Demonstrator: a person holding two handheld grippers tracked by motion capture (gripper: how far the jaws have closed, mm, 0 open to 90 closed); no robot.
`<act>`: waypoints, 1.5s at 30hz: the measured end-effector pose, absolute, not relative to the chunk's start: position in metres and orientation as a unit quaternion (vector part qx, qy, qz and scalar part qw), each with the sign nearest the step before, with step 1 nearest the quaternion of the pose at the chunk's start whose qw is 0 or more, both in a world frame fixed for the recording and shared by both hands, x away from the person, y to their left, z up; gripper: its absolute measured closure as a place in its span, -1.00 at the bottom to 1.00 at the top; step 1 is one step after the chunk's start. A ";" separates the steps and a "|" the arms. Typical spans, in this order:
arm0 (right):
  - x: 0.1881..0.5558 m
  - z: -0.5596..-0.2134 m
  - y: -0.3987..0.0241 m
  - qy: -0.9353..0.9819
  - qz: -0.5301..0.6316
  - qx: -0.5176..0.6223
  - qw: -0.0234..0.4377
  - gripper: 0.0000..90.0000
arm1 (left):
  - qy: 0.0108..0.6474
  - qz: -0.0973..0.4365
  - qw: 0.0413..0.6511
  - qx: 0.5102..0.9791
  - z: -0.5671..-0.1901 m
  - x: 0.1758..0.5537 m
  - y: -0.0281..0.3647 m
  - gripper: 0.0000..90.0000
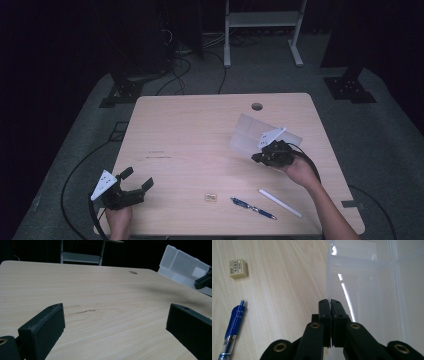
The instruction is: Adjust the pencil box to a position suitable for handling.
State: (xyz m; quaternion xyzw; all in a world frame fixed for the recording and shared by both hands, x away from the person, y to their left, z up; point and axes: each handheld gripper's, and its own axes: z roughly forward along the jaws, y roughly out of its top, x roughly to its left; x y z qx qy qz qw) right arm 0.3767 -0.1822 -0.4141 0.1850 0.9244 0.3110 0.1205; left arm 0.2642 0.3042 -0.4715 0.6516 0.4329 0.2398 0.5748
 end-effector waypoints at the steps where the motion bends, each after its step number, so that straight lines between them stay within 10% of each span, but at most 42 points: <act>1: 0.377 -0.414 -0.182 0.924 0.311 0.185 0.120 0.96 | 0.433 0.240 0.575 0.652 -0.471 0.264 0.304 -0.98; 45: 0.375 -0.445 -0.102 0.948 0.291 0.106 0.069 0.94 | 0.432 0.239 0.582 0.646 -0.470 0.264 0.305 -0.98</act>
